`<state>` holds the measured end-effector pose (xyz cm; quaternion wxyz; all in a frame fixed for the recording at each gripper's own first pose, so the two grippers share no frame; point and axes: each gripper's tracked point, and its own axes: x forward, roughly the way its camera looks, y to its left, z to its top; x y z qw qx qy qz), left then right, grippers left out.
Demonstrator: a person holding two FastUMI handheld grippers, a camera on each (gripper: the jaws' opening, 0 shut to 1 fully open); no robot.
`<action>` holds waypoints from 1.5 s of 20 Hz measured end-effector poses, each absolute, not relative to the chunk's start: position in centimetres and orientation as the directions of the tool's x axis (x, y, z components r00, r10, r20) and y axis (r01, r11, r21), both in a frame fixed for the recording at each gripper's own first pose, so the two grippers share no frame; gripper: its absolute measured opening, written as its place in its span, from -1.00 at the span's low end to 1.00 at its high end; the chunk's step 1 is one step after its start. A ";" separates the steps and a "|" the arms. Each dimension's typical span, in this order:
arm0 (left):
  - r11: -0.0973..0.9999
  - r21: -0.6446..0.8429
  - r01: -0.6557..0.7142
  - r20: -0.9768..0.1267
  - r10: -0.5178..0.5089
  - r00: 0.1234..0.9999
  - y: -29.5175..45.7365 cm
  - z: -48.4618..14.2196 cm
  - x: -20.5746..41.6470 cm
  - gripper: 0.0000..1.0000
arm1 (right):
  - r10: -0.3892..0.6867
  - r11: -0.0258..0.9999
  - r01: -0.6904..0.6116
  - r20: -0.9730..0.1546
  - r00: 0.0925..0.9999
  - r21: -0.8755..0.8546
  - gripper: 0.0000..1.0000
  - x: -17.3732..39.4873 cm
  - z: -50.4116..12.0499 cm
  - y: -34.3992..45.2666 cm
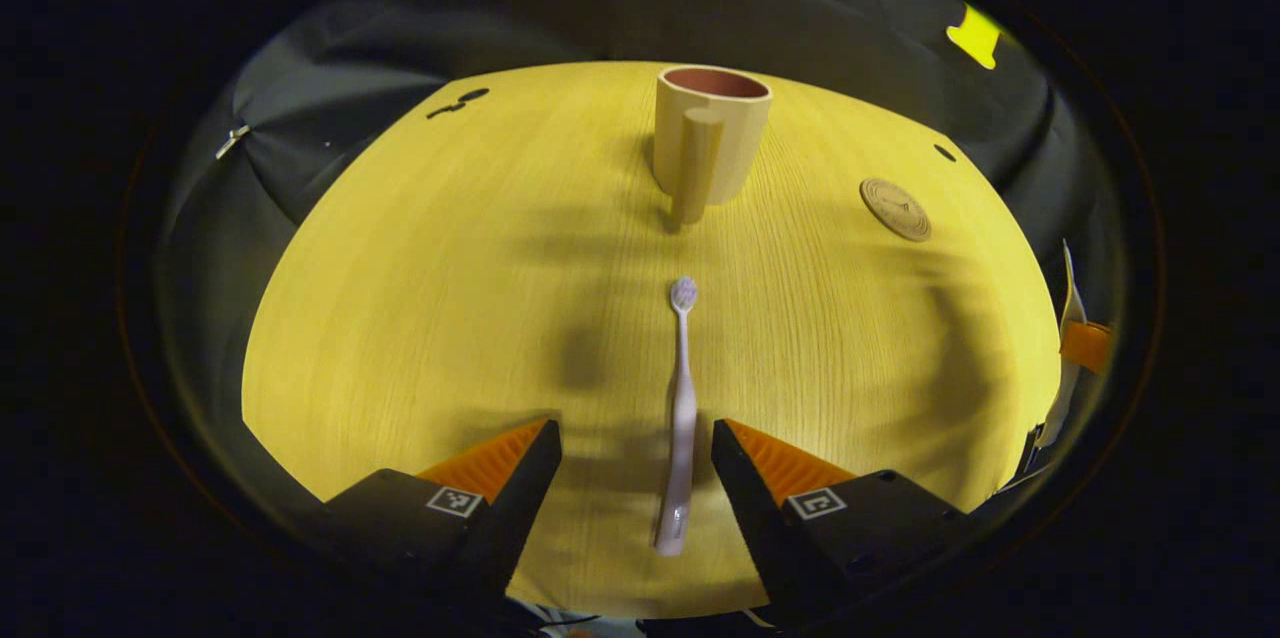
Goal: Put the toothbrush and toothpaste on the desktop into the cup, then pick up the cup and place it on the coaster on the desktop.
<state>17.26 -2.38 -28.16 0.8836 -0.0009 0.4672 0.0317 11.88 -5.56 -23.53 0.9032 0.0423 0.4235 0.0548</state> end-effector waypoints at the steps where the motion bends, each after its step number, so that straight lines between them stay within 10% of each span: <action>1: 0.999 0.033 -0.043 -0.841 0.051 0.538 -2.6 -28.5 17.1 0.76 | 0.131 0.990 -0.053 -0.756 0.641 0.127 -0.46 12.1 -23.3 -5.8; 6: 0.998 0.053 0.031 -0.873 0.032 0.487 -3.1 -28.8 17.4 0.29 | 0.129 0.989 -0.036 -0.737 0.664 0.142 -0.45 13.2 -22.5 -6.3; 11: 0.996 0.055 0.072 -0.901 0.019 0.434 -3.8 -28.6 17.8 -0.75 | 0.159 0.987 -0.093 -0.701 0.695 0.132 -0.46 16.1 -20.3 -5.0; 30: 0.988 -0.152 0.011 -0.680 -0.113 0.724 -2.6 -17.8 17.9 -0.87 | 0.385 0.923 -0.350 -0.360 0.850 0.161 -0.46 34.1 -8.5 14.0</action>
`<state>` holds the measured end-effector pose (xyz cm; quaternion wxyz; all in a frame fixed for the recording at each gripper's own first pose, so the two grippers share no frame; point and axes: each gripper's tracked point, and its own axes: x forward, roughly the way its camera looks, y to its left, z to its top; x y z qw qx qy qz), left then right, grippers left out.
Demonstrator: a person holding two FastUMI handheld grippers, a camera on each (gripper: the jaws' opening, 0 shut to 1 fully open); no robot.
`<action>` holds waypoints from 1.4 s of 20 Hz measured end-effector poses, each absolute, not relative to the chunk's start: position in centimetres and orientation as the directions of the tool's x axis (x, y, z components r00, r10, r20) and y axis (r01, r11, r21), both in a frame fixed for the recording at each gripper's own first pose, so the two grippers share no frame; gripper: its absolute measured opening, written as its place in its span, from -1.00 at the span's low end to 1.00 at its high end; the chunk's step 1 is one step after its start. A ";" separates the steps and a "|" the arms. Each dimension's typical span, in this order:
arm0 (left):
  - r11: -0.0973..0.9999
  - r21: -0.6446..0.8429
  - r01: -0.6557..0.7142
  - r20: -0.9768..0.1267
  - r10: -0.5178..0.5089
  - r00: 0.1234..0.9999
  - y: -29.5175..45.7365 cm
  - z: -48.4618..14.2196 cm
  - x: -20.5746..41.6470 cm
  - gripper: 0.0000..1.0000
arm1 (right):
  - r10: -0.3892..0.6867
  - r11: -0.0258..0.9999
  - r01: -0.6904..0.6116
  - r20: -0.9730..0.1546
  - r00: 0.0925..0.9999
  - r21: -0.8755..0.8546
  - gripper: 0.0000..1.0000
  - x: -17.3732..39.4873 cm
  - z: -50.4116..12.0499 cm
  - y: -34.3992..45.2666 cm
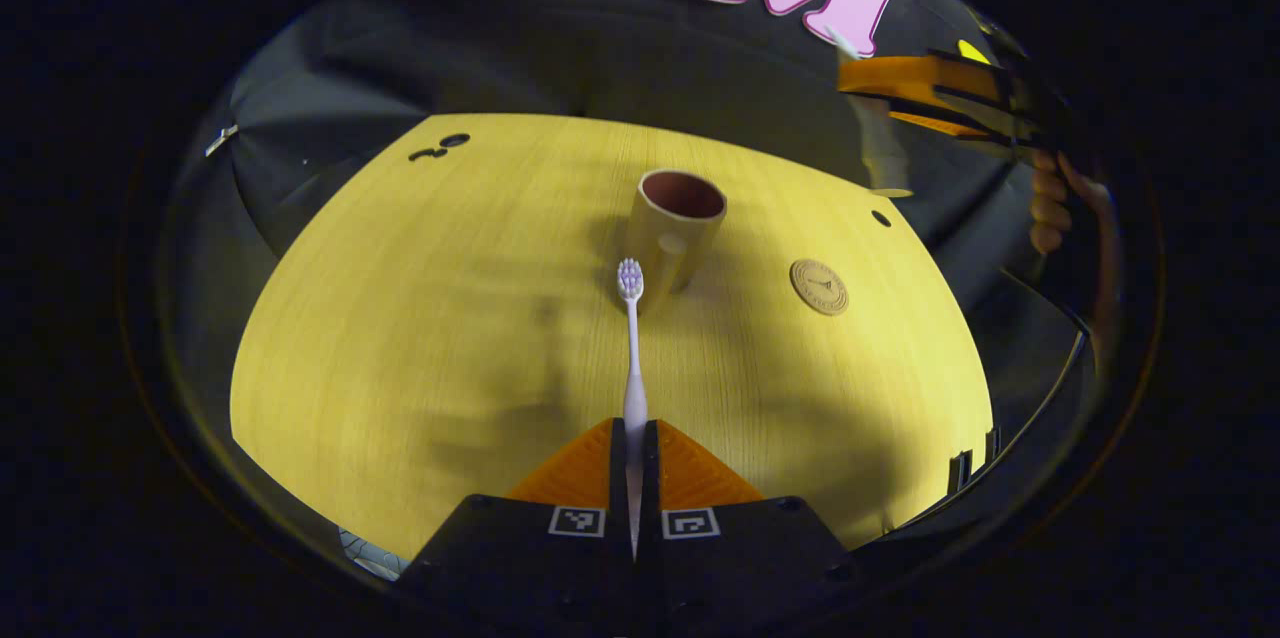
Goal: Put the toothbrush and toothpaste on the desktop into the cup, then pick up the cup and place it on the coaster on the desktop.
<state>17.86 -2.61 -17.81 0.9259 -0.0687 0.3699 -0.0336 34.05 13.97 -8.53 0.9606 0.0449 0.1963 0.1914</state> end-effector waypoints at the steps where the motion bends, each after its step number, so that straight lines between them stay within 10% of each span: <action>1: 0.987 -0.163 0.008 -0.660 -0.115 0.743 -2.6 -16.8 17.8 -0.87 | 0.392 0.920 -0.357 -0.339 0.855 0.164 -0.46 34.8 -8.4 15.2; 22: 0.983 -0.172 -0.069 -0.388 -0.003 0.922 2.9 -9.0 16.8 -0.87 | 0.431 0.901 -0.418 -0.341 0.836 0.113 -0.60 38.6 -19.8 22.7; 23: 0.982 -0.176 -0.071 -0.387 -0.003 0.922 2.9 -8.8 16.9 -0.87 | 0.444 0.894 -0.430 -0.359 0.821 0.122 -0.06 38.3 -20.4 23.0; 24: 0.981 -0.182 -0.069 -0.388 -0.007 0.922 2.5 -8.7 17.0 -0.87 | 0.457 0.888 -0.440 -0.368 0.810 0.136 -0.37 37.7 -20.7 23.2; 28: 0.984 -0.169 -0.050 -0.386 -0.020 0.922 1.9 -9.0 17.4 -0.88 | 0.497 0.867 -0.469 -0.343 0.797 0.166 0.54 36.5 -19.0 22.8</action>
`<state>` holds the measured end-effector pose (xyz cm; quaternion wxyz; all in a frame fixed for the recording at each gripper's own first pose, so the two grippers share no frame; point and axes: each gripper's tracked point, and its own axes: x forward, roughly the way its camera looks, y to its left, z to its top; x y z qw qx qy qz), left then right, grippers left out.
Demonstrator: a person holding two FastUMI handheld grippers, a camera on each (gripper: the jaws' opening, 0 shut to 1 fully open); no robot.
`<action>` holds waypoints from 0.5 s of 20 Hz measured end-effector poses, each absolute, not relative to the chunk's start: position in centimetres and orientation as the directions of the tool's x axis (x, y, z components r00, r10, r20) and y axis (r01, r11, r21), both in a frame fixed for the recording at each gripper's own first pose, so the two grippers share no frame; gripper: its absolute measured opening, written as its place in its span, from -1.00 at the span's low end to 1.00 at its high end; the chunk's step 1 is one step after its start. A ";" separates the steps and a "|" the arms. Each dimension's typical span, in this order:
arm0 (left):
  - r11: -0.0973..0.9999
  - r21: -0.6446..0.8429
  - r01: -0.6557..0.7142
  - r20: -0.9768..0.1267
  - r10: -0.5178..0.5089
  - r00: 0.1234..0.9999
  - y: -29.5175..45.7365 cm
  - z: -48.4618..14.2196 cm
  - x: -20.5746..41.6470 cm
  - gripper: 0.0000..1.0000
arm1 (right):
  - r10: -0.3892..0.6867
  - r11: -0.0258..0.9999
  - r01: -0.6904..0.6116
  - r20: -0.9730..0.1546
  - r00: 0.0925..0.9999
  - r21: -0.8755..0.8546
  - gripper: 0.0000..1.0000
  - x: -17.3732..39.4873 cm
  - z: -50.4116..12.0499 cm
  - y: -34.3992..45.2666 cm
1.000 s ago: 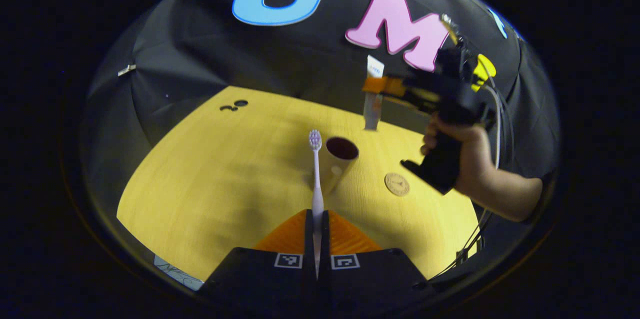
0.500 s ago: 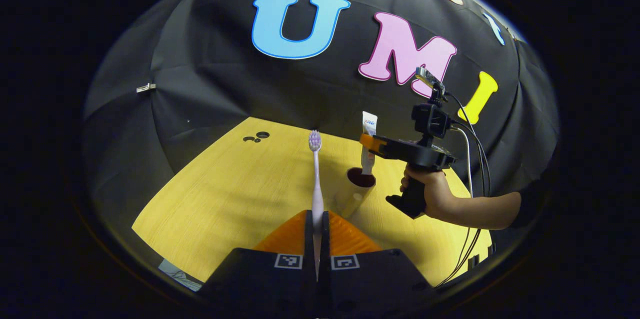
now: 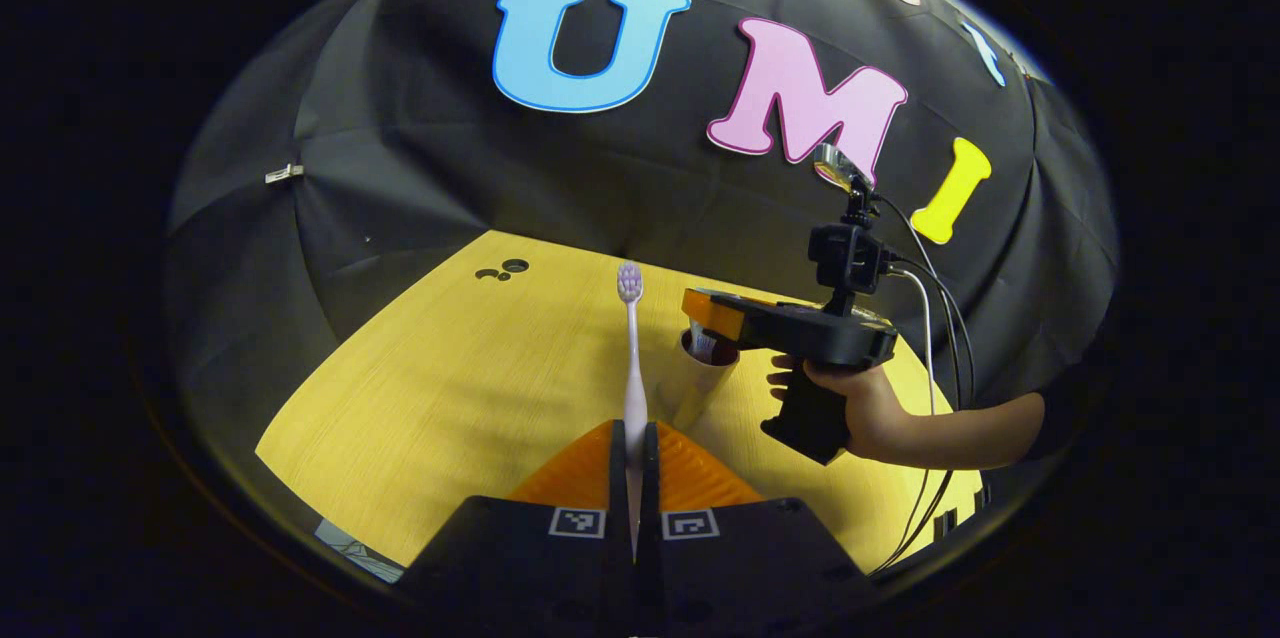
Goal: Put the toothbrush and toothpaste on the desktop into the cup, then pick up the cup and place it on the coaster on the desktop.
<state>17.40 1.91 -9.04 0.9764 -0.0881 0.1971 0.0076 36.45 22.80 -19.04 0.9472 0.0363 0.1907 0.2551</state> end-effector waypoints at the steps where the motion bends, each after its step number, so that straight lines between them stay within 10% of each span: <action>1: 0.985 -0.169 -0.043 -0.381 -0.025 0.924 1.6 -8.8 17.5 -0.88 | 0.503 0.864 -0.475 -0.335 0.797 0.167 0.69 36.1 -18.5 22.4; 3: 0.985 -0.171 -0.024 -0.361 -0.040 0.932 0.6 -8.2 18.4 -0.88 | 0.506 0.862 -0.478 -0.319 0.802 0.167 0.99 35.6 -17.1 21.1; 10: 0.973 -0.220 0.068 -0.221 -0.118 0.968 -2.8 -5.2 23.8 -0.87 | 0.417 0.908 -0.377 -0.315 0.852 0.183 0.96 34.5 -15.0 12.1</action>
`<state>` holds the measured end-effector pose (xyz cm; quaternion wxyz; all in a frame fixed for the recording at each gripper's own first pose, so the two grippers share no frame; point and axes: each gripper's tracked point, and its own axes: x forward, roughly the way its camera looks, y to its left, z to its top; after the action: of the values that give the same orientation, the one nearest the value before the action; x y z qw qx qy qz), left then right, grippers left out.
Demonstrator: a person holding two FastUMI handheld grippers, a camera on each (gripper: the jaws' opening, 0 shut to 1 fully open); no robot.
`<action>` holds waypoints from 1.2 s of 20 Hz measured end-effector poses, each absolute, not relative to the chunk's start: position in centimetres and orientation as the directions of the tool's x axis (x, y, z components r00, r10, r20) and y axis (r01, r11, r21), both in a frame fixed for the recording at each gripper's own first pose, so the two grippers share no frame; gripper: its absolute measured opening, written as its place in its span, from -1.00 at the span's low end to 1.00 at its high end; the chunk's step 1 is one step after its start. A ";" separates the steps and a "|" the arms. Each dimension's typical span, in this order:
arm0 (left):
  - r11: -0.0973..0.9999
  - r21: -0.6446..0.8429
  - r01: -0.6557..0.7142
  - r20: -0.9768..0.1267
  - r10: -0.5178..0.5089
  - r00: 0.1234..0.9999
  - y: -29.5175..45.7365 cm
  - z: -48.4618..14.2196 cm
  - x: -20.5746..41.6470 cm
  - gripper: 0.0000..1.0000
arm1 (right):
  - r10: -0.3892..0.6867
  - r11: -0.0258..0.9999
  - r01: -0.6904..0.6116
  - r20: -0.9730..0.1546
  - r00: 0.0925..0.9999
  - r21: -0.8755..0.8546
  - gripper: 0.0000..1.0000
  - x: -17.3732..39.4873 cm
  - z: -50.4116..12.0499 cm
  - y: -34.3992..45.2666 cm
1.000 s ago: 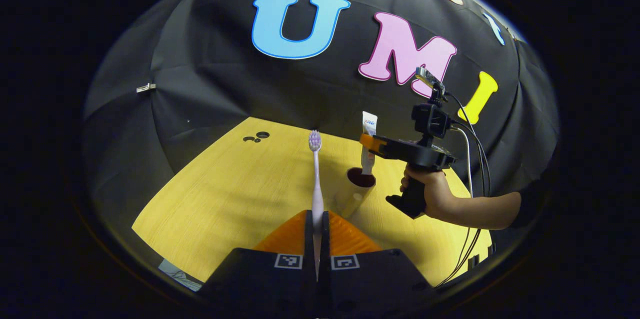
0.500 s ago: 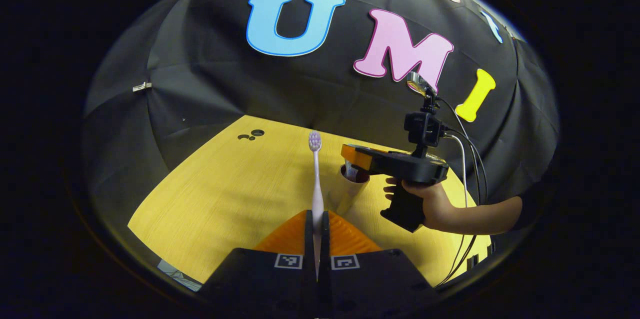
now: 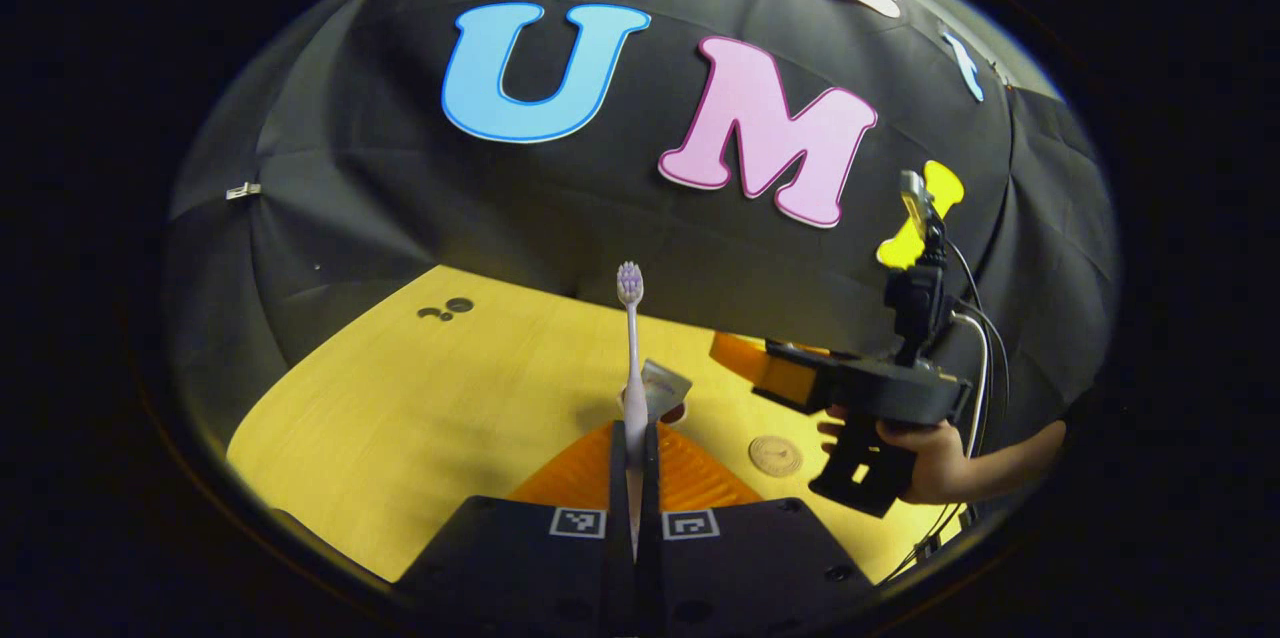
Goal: Put the toothbrush and toothpaste on the desktop into the cup, then pick up the cup and place it on the coaster on the desktop.
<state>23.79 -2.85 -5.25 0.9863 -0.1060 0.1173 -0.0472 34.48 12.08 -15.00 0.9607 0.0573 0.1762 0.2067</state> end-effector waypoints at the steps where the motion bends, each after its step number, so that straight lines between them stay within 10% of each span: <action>1: 0.970 -0.228 0.083 -0.194 -0.129 0.973 -3.3 -4.7 24.8 -0.88 | 0.401 0.915 -0.360 -0.321 0.858 0.182 0.96 34.4 -15.0 10.6; 14: 0.976 -0.196 0.092 -0.027 -0.099 0.995 -1.9 -4.9 36.7 -0.88 | 0.236 0.970 -0.195 -0.369 0.899 0.145 0.96 34.3 -16.2 -1.3; 24: 0.953 -0.125 0.277 -0.005 -0.279 0.960 -3.5 -5.6 43.7 -0.87 | 0.181 0.983 -0.149 -0.409 0.895 0.108 0.96 34.0 -18.7 -3.4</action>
<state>43.66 -3.49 -5.63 0.9881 -0.0615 0.0114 -0.1407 33.99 -3.44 -18.67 0.9726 0.0371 0.2134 0.0848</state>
